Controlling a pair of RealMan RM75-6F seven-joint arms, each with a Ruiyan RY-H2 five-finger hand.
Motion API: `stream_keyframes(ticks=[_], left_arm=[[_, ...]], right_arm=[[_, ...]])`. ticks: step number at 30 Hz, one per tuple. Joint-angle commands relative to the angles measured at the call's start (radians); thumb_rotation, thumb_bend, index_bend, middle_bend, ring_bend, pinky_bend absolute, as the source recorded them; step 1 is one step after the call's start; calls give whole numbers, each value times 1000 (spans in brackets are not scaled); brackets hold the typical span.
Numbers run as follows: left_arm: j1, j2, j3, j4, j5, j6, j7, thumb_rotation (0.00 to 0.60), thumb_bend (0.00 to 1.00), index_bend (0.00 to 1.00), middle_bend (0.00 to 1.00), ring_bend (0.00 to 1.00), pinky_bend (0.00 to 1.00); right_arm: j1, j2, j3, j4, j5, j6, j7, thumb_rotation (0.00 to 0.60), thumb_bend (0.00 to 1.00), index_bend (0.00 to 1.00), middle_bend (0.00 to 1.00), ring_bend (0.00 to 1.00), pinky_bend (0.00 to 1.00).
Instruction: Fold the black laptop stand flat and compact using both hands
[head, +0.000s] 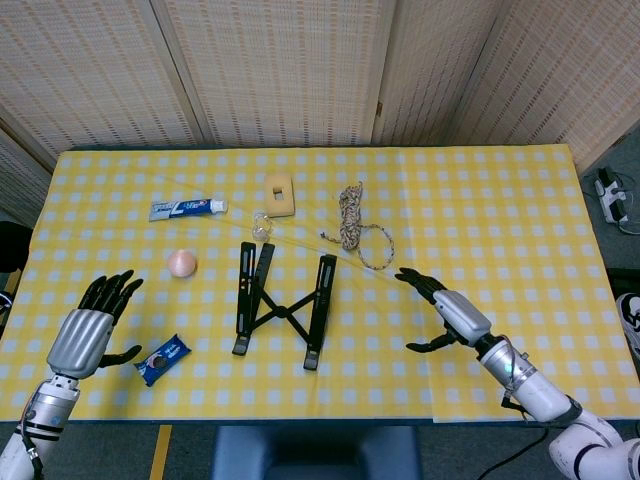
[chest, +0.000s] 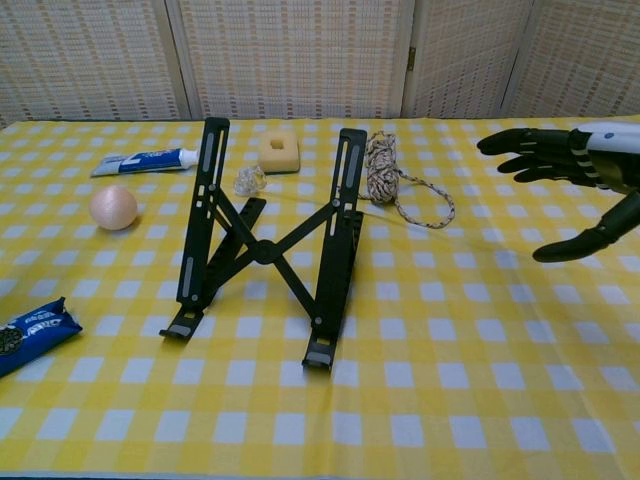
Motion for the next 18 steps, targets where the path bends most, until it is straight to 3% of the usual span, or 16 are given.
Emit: stream_keyframes(ticks=[1,9,18], left_arm=[[0,0,5,2,1,-1,-10,600,204,82,42,25,0],[-6,-1,11,7,-4,-7,-33,600,204,83,46,27,0],[-31,-7,15,24,10,-31,-74,600,204,85,50,29,0]], right_arm=[[105,-75,29,64,5,-87,190,600,183,0,0,16,0],[219,-177,60,177,32,-165,445,600,182,0,0,15,0],[307,-267,64,289,26,-198,646,600,183,0,5,55,0]])
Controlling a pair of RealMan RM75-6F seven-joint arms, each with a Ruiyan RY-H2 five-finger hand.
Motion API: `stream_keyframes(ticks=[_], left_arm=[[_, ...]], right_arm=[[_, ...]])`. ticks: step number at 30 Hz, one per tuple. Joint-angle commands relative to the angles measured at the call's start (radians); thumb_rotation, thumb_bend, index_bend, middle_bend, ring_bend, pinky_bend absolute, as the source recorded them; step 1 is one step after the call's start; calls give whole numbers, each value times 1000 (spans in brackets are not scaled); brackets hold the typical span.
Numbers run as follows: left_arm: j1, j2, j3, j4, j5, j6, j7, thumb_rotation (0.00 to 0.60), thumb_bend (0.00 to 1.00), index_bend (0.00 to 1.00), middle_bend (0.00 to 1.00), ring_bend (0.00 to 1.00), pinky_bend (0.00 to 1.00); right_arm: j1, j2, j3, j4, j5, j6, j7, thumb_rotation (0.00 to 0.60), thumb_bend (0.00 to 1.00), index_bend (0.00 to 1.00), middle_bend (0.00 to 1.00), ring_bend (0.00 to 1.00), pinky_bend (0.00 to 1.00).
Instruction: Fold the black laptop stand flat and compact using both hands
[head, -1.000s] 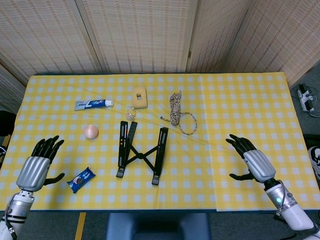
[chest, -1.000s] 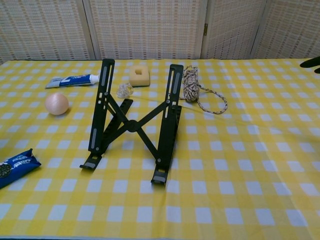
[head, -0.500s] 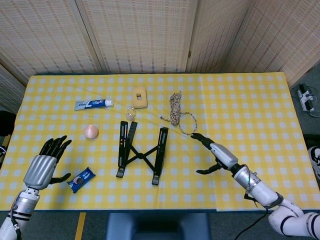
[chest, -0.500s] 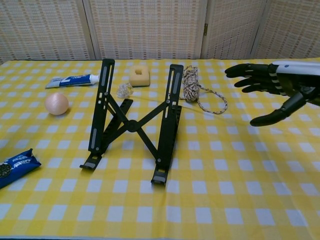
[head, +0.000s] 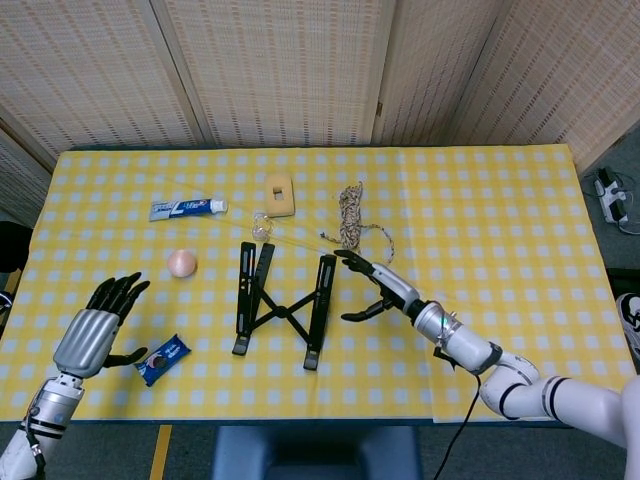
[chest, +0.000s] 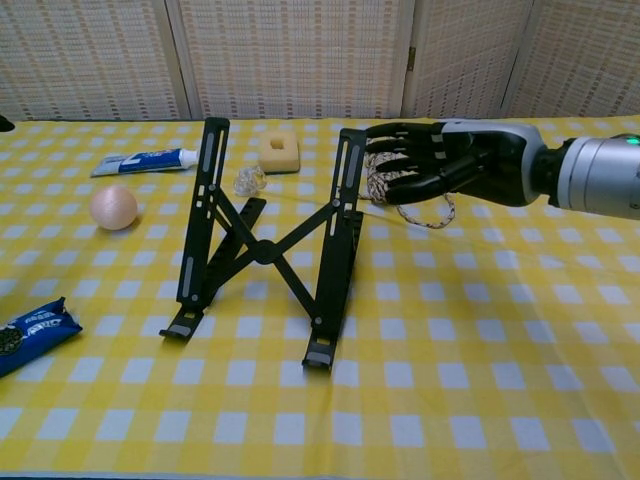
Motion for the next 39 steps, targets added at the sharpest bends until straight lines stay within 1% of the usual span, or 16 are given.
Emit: stream_keyframes(ticks=[1,4,7,8,12,15,18,22,29,31,35,37,39], left_arm=[[-6,-3,0,3,-2,-6,-9,600,204,86,51,30,0],[-15,-7,-2,7,-3,-15,-27,600,204,87,54,33,0],[-28,-13,-4,17,-4,-31,-61,600,204,88,56,37,2],[-35,-14,-5,22,-7,-41,-81,600,204,88,56,37,4],[-64,-12,-9,34,-18,-91,-158,600,204,85,56,38,15],[-94,-15,-11,48,-17,-135,-224,600,203,66,56,39,26],[-129,-23,-12,67,-14,-186,-291,600,202,32,56,39,36],[-176,-38,-14,90,-5,-245,-358,600,200,1,56,39,41],[-246,-73,8,108,37,-323,-454,600,197,2,56,42,45],[-258,-89,13,121,43,-333,-459,600,197,21,56,47,48],[-271,-122,25,144,48,-342,-447,600,197,97,59,62,55],[-274,-142,28,154,44,-341,-433,600,197,156,72,74,65],[-277,-160,29,162,35,-343,-423,600,199,242,90,87,76]], right_arm=[[43,-42,-2,54,-11,-13,85,600,183,0,14,66,0],[69,-65,-13,95,-30,-12,183,600,183,0,65,117,0],[95,-78,-37,133,-73,10,294,600,182,0,125,178,16],[104,-80,-52,147,-98,30,337,600,183,0,144,194,28],[126,-77,-111,187,-184,118,442,600,183,1,202,234,72],[135,-67,-147,201,-226,181,486,600,183,5,219,246,85],[143,-52,-174,192,-252,231,496,600,183,6,225,246,89],[152,-24,-203,150,-276,282,481,600,182,7,226,242,90],[157,25,-250,47,-299,329,386,600,182,6,226,242,90],[155,34,-261,24,-303,338,361,600,182,6,226,242,90],[151,51,-284,-14,-309,354,316,600,183,7,226,241,90],[149,61,-295,-37,-310,361,292,600,184,6,226,239,90],[148,68,-303,-56,-309,365,269,600,183,6,226,237,90]])
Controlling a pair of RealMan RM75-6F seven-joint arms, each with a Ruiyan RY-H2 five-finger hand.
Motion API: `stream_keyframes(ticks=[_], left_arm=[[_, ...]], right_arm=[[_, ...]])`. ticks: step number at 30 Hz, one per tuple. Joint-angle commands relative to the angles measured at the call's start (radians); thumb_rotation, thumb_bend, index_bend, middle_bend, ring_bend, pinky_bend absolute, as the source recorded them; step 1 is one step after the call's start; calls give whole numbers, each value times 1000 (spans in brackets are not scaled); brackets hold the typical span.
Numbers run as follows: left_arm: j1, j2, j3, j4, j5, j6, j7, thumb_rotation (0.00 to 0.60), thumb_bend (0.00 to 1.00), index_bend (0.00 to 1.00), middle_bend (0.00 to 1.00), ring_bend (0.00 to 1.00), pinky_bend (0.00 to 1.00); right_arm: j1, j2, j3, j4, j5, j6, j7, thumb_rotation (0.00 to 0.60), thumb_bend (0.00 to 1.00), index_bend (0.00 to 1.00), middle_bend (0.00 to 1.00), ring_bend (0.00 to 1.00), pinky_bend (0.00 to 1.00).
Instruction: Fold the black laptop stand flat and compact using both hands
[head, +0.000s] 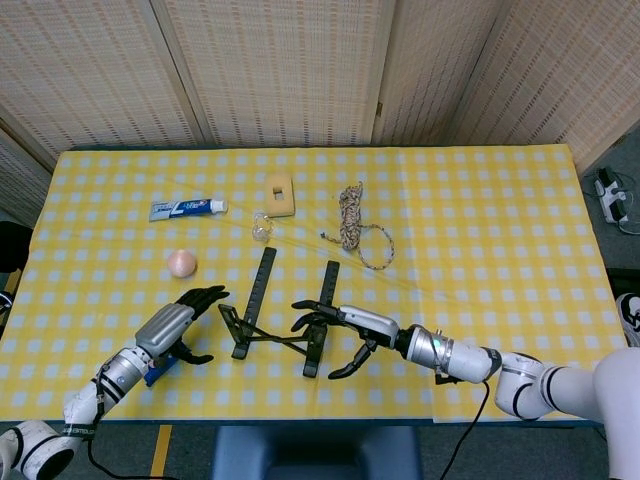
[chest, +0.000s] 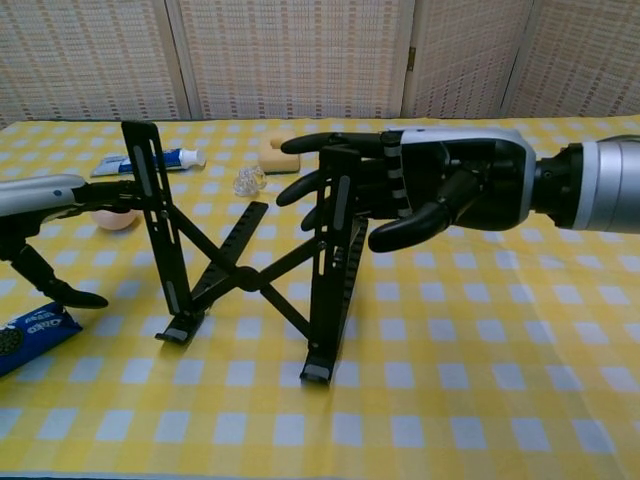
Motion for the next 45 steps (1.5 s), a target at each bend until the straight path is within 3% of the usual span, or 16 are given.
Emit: stream_keyframes(ticks=[1,11,23,45], left_arm=[[-7,-27,3,14,-12,-3,13,600,200,263,95,91,79],[-18,-115,2,67,-37,9,10,600,273,413,165,138,115],[-11,-200,2,118,-64,41,56,600,342,473,211,169,162],[18,-249,0,145,-103,92,120,600,384,554,261,210,200]], right_arm=[[-3,15,-17,-30,-1,9,-37,600,183,6,226,235,90],[-8,31,-40,-82,29,-3,-122,600,183,6,226,227,90],[-5,25,-50,-87,45,-7,-137,600,183,6,226,226,90],[5,8,-56,-81,63,-24,-147,600,183,6,226,218,90]])
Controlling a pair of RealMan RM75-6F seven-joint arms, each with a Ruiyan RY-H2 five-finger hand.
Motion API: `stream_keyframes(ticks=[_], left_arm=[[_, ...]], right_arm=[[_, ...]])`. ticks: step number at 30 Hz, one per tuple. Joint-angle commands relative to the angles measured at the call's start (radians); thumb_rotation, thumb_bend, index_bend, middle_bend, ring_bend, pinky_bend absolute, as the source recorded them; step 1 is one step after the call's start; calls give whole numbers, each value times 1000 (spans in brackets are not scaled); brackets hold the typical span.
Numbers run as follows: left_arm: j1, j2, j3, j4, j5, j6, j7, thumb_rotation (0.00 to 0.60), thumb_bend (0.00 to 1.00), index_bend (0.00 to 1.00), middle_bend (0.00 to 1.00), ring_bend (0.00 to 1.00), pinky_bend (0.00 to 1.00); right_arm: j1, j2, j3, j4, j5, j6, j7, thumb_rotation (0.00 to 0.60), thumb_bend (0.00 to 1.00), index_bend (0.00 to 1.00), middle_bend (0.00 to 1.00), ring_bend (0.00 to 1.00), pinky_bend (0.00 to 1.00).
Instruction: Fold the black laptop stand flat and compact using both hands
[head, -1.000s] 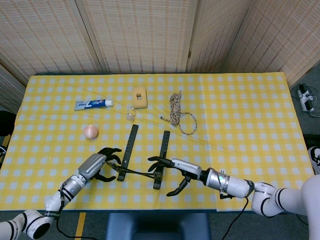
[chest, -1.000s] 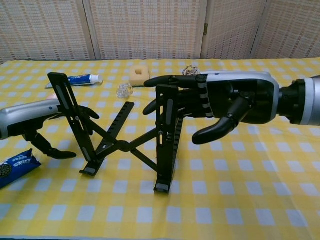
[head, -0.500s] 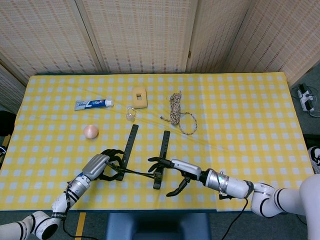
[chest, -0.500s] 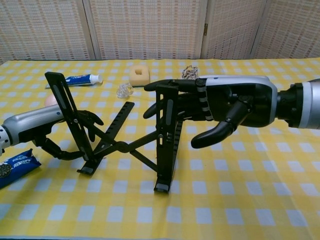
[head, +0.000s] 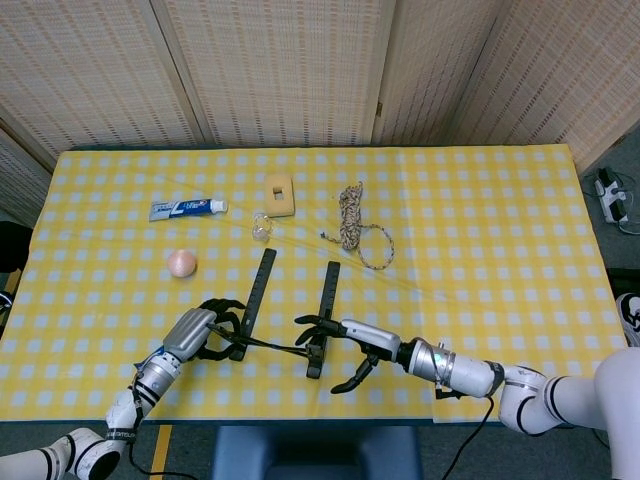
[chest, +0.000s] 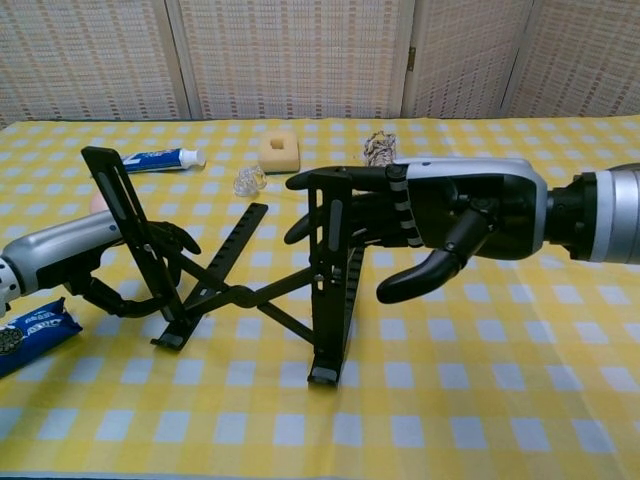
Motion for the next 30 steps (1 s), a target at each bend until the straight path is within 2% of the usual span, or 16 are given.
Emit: stream_keyframes(ticks=[1,19,30], left_arm=[[1,-2,0,1,-3,1,4,600,384,554,261,210,200],[21,-20,-5,15,-22,26,43,600,389,578,272,222,203],[26,-30,-2,18,-14,35,38,600,462,631,299,239,205]], right_arm=[[1,-1,0,-1,1,-2,-1,600,183,6,226,219,90],[4,-8,-4,0,4,-5,-3,600,182,7,226,217,90],[1,-11,-3,5,16,-7,-8,600,183,6,226,219,90]])
